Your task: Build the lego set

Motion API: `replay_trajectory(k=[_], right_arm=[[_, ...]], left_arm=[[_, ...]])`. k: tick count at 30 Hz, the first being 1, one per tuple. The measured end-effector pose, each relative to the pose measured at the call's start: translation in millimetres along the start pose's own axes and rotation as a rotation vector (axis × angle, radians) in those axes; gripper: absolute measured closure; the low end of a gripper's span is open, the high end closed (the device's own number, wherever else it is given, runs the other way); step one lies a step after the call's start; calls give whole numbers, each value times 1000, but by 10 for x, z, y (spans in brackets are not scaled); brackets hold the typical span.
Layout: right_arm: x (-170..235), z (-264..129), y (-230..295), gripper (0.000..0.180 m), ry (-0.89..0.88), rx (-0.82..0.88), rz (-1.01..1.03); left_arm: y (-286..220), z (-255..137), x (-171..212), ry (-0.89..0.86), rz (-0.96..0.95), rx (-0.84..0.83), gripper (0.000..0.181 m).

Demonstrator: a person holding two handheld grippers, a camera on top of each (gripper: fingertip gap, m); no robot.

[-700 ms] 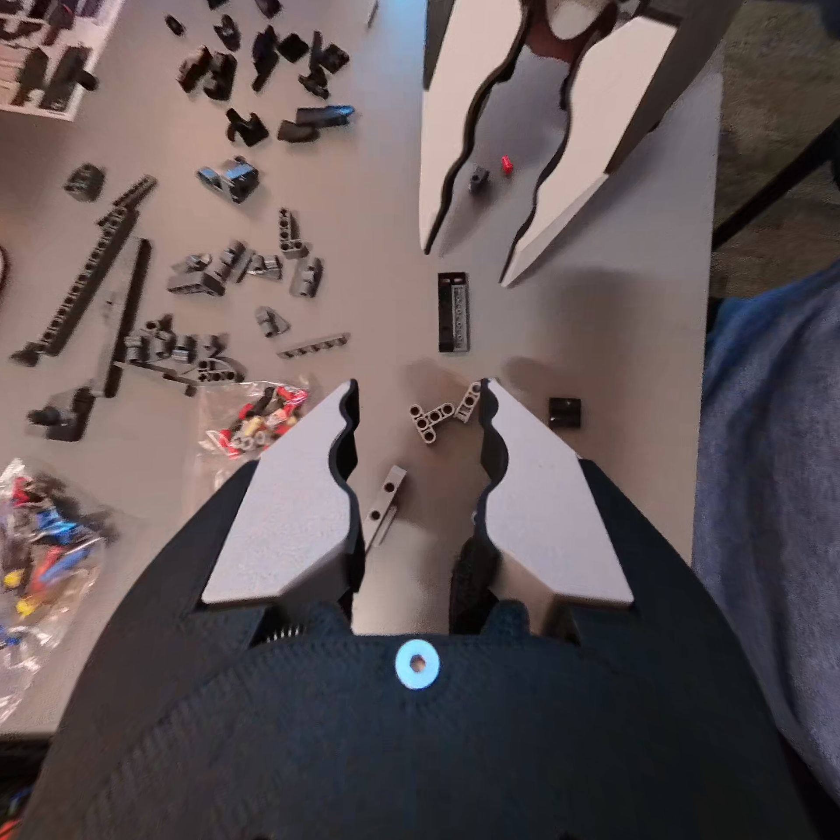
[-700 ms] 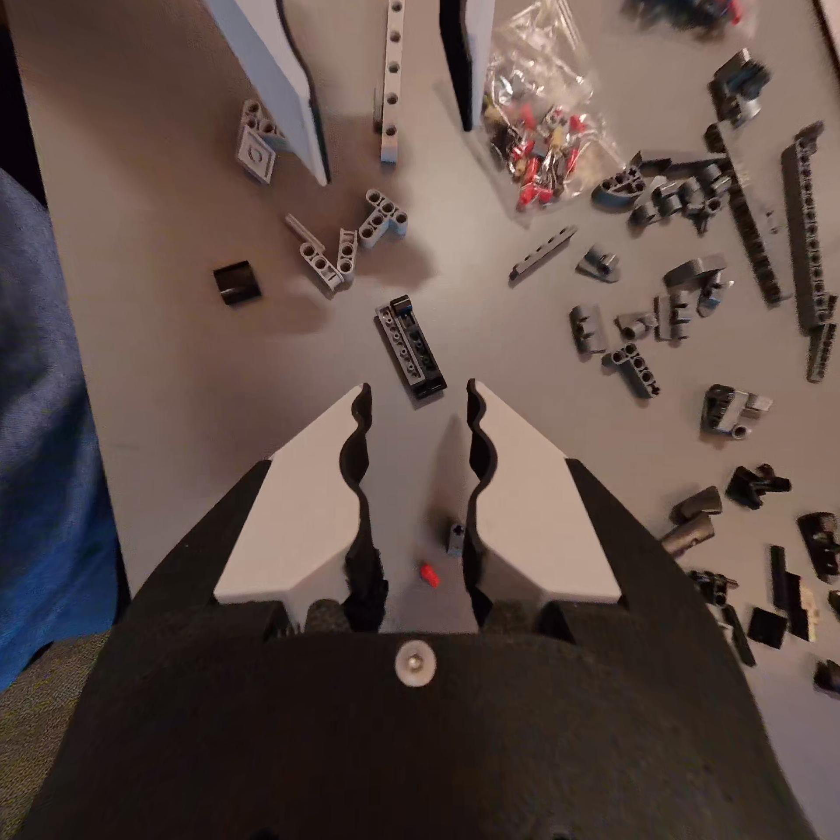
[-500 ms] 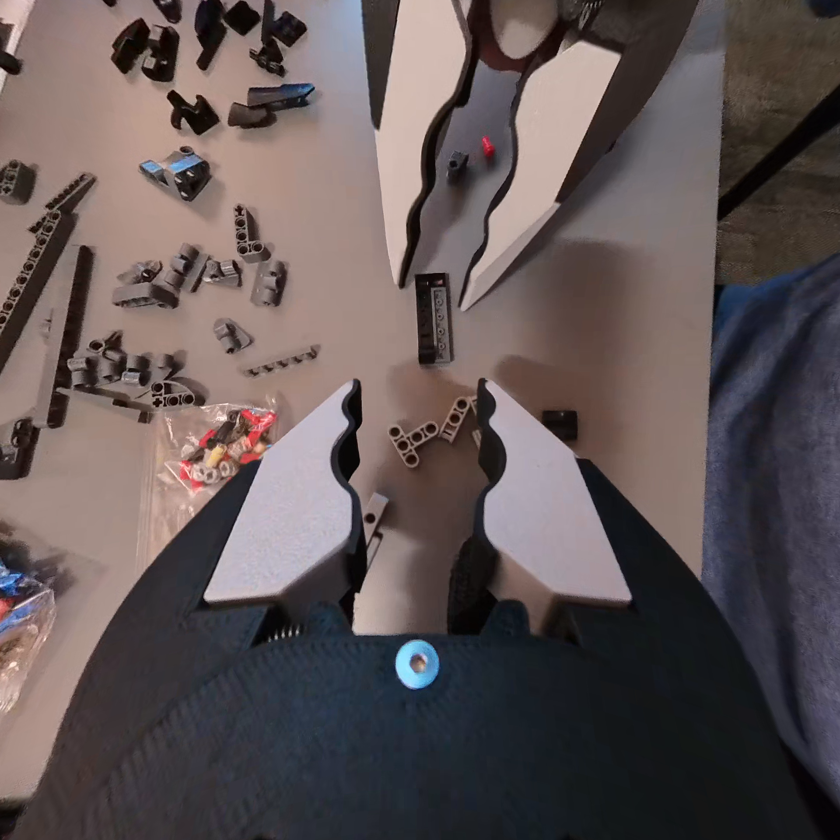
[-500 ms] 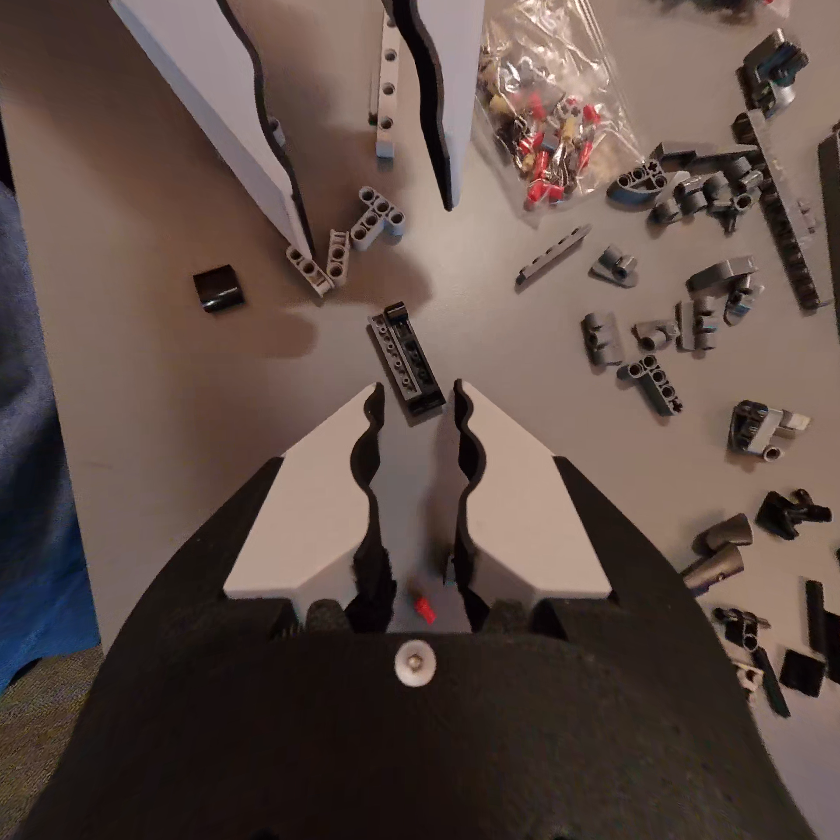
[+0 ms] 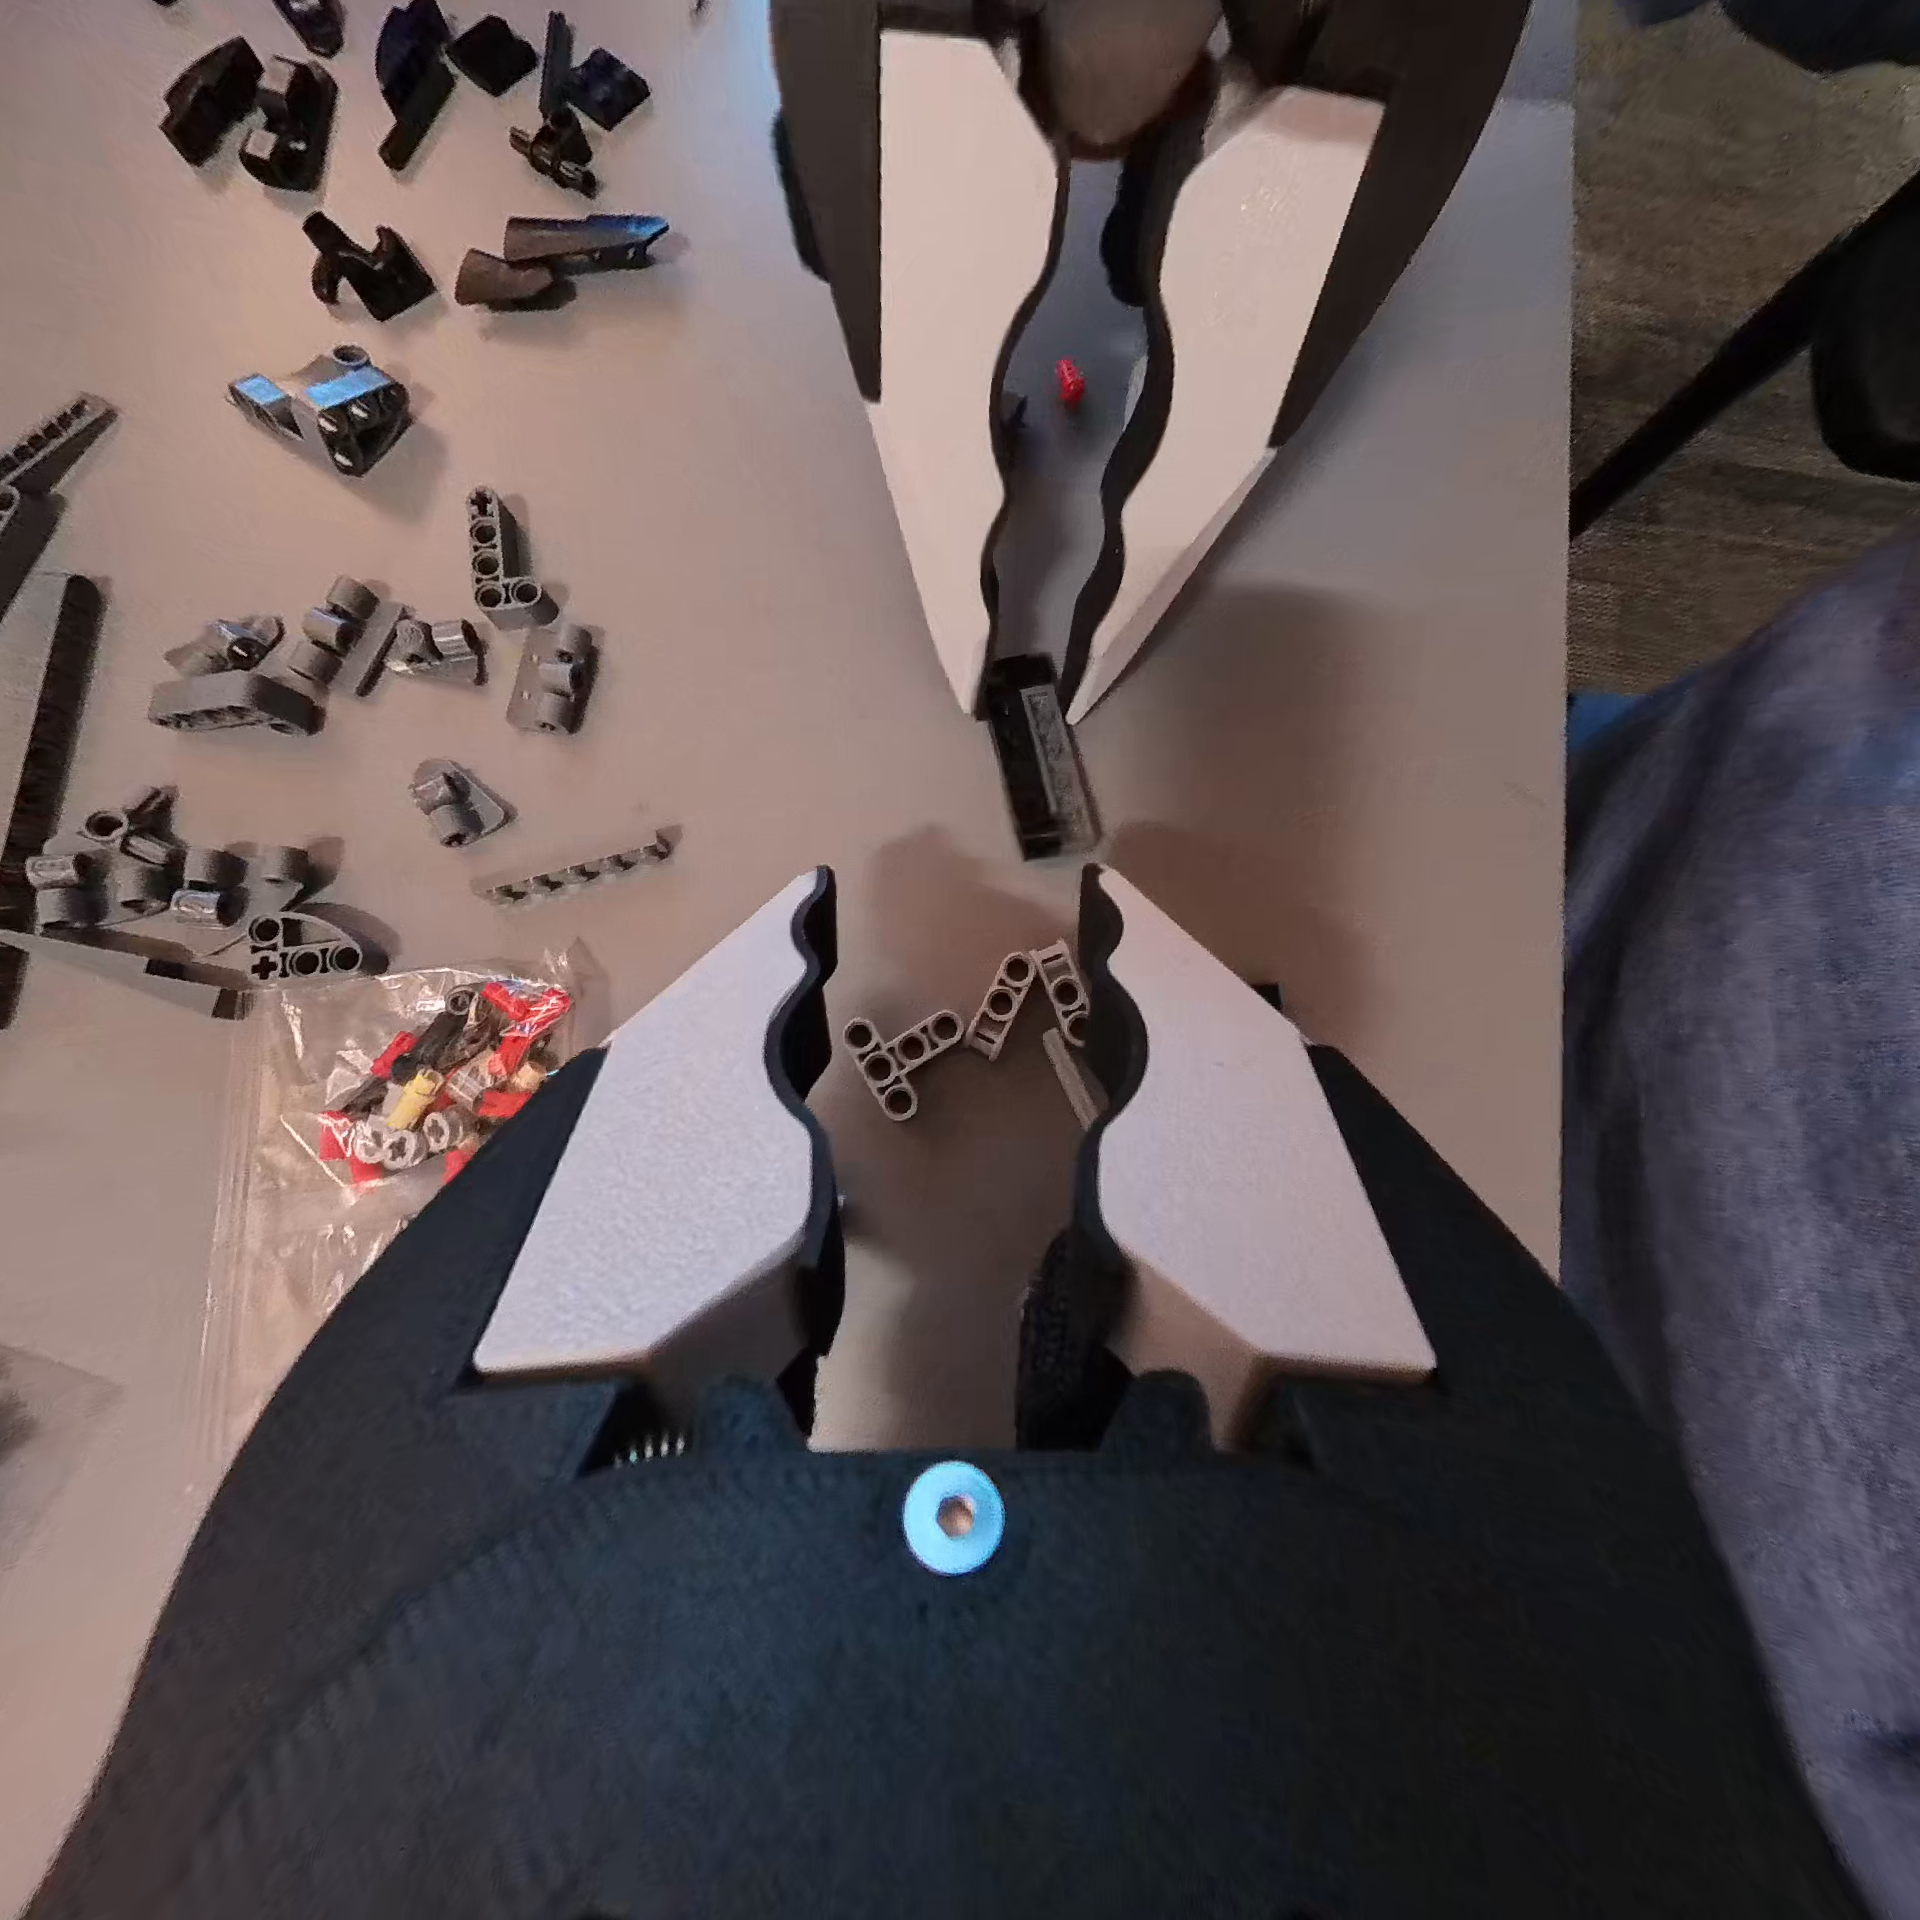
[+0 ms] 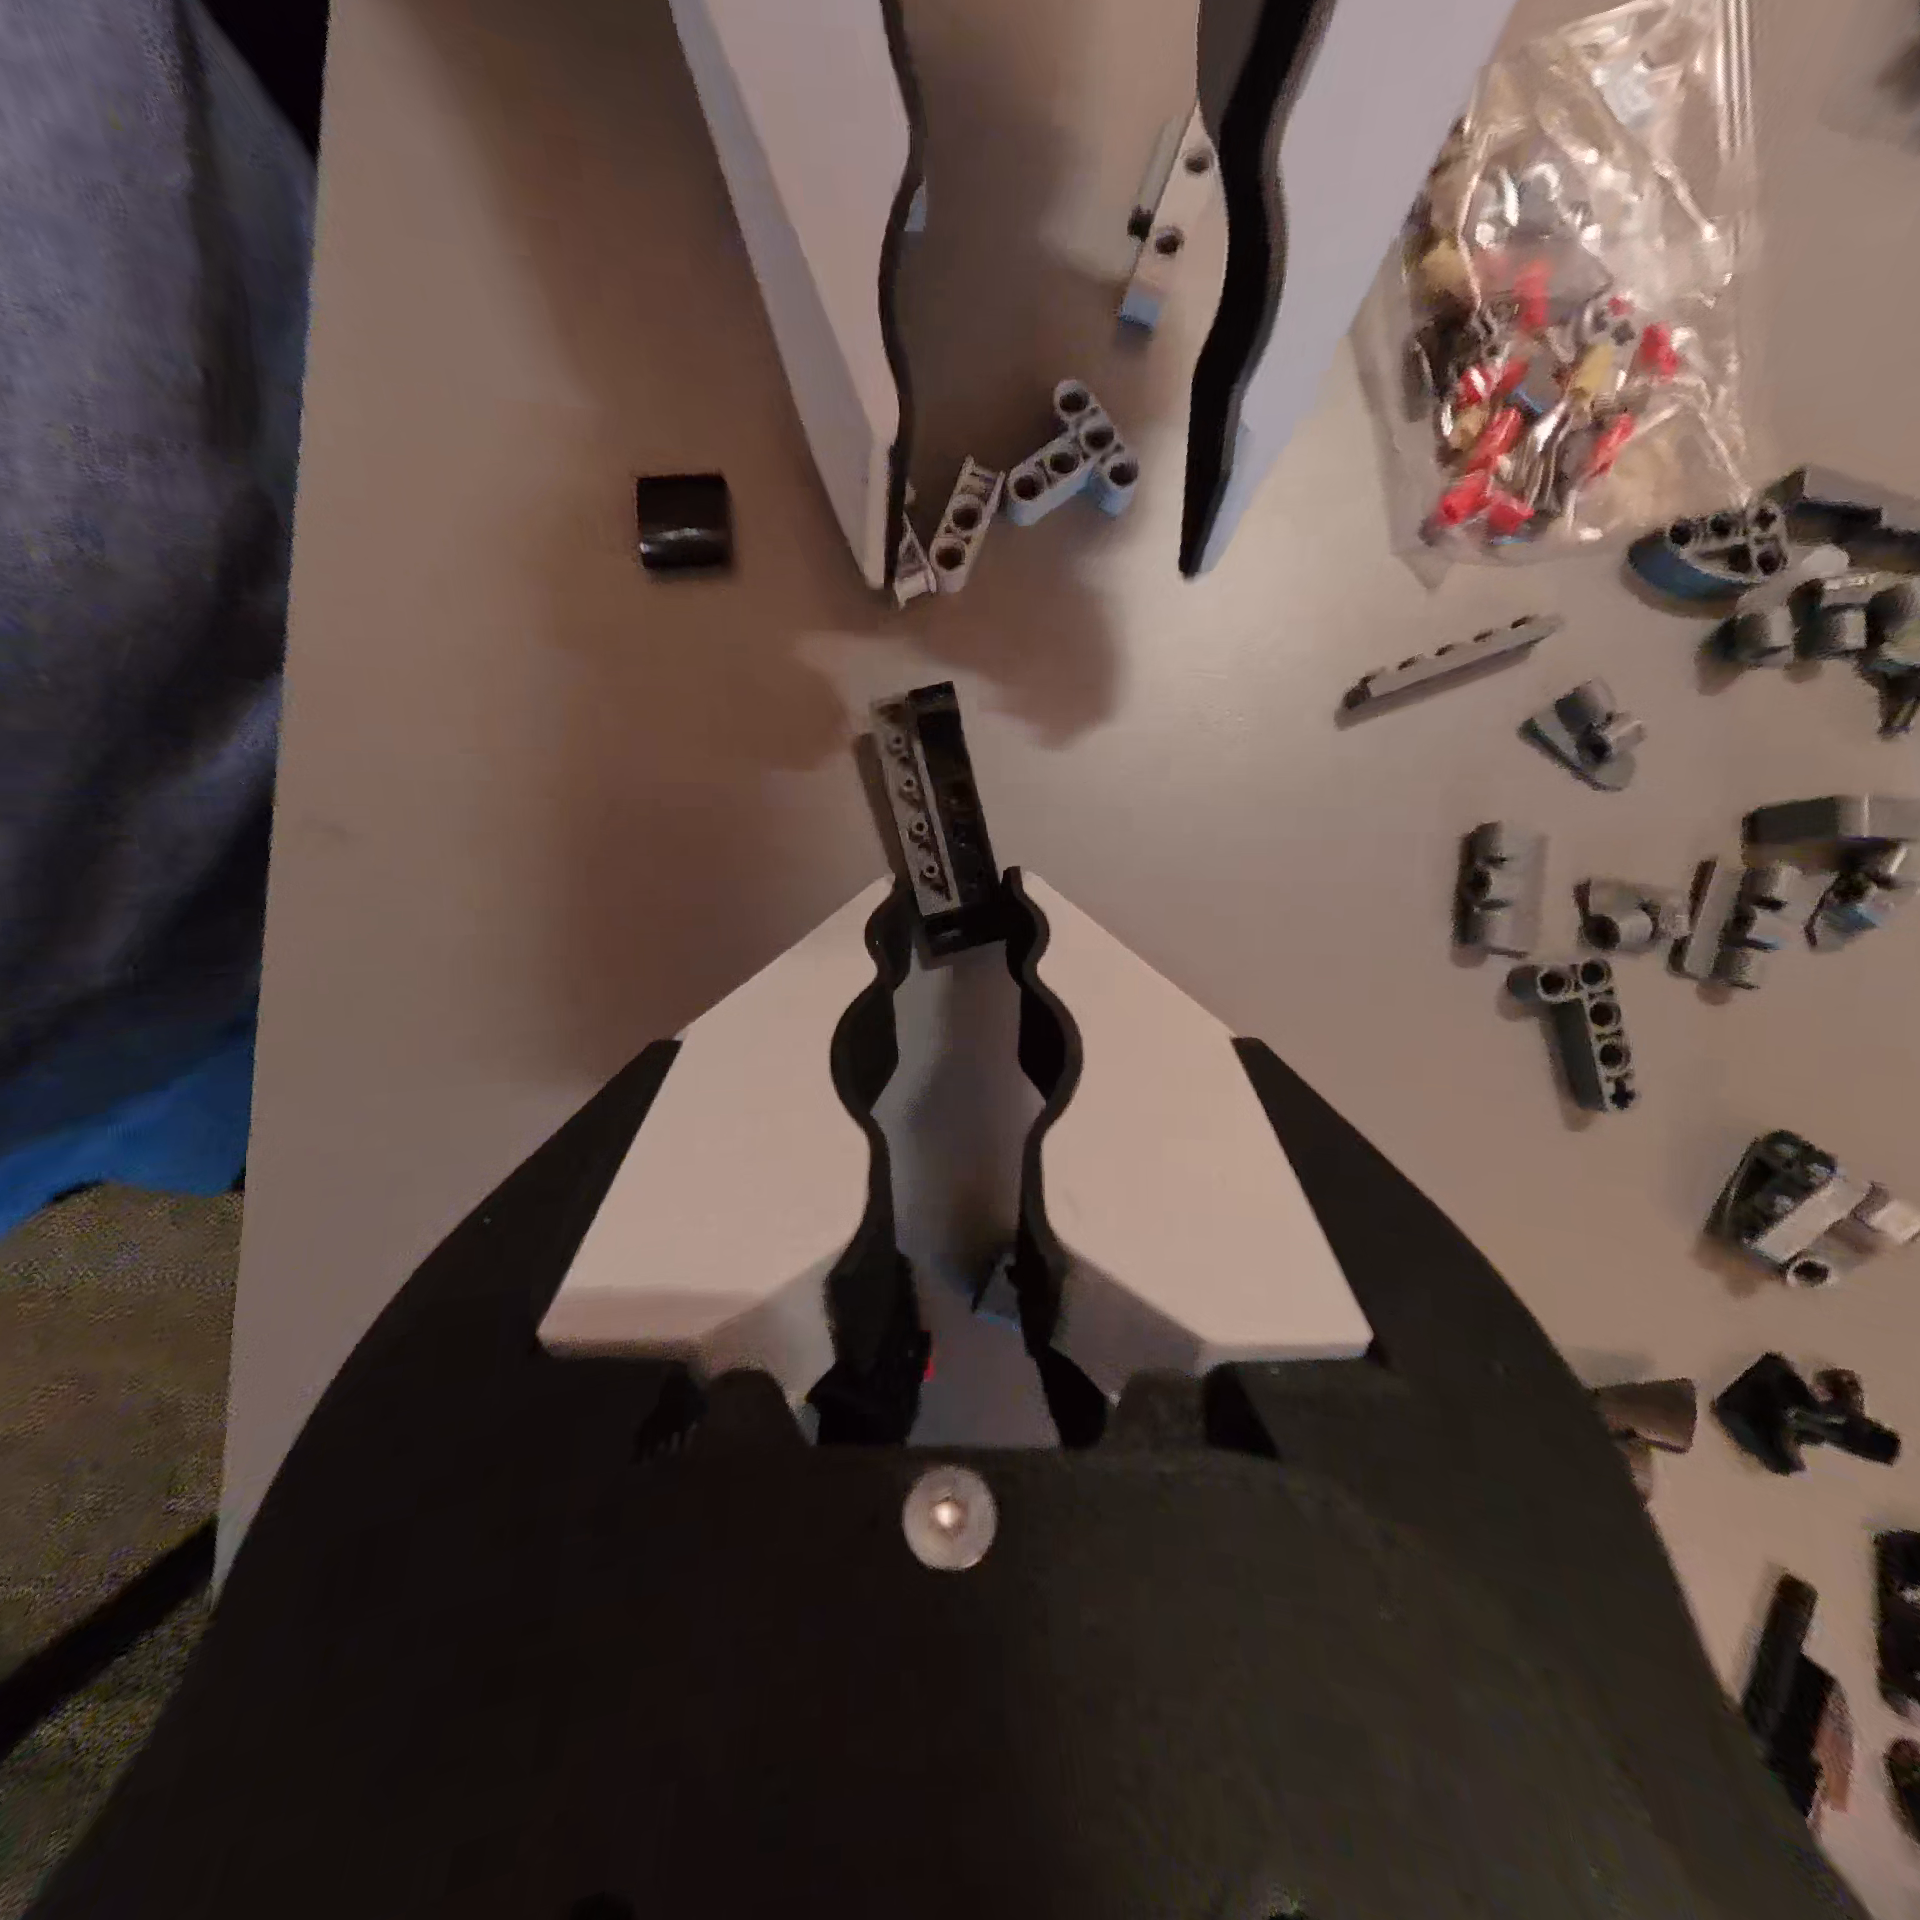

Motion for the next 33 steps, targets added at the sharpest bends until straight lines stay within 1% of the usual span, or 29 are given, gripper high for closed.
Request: replay_trajectory(k=[2,6,8,11,15,21,23,27,31,33], right_arm=[[-16,8,-20,155,7,-2,-5],[-28,-115,-55,144,-35,29,36],[-2,-259,-84,144,-72,69,68],[129,-544,-195,147,-128,157,169],[486,-874,-381,149,-118,293,297],[907,-1205,-597,154,-117,448,460],[1021,-1252,-655,154,-121,484,505],[1230,-1235,-704,155,-87,513,562],[1261,-1193,-702,155,-78,513,565],[1194,-1174,-667,155,-84,495,544]], left_arm=[[-4,20,-5,2,0,4,135],[3,48,-15,8,-6,11,136],[22,59,-7,16,-10,9,135],[33,81,3,33,-12,13,135],[13,168,40,89,25,0,136],[-108,268,60,127,3,16,142],[-120,271,54,137,-13,0,142],[-226,279,20,140,-37,27,142],[-311,273,14,138,-40,48,143],[-317,245,18,126,-49,54,142]])
Point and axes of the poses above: each gripper's, where its closed fingertips meet, z out along the fingers, x out of its underside, y = z × x across the jaws, the point moved 3 cm from there along -z, back along the fingers, and after that the axes turned 2 degrees about -y, right-handed, at the moved point
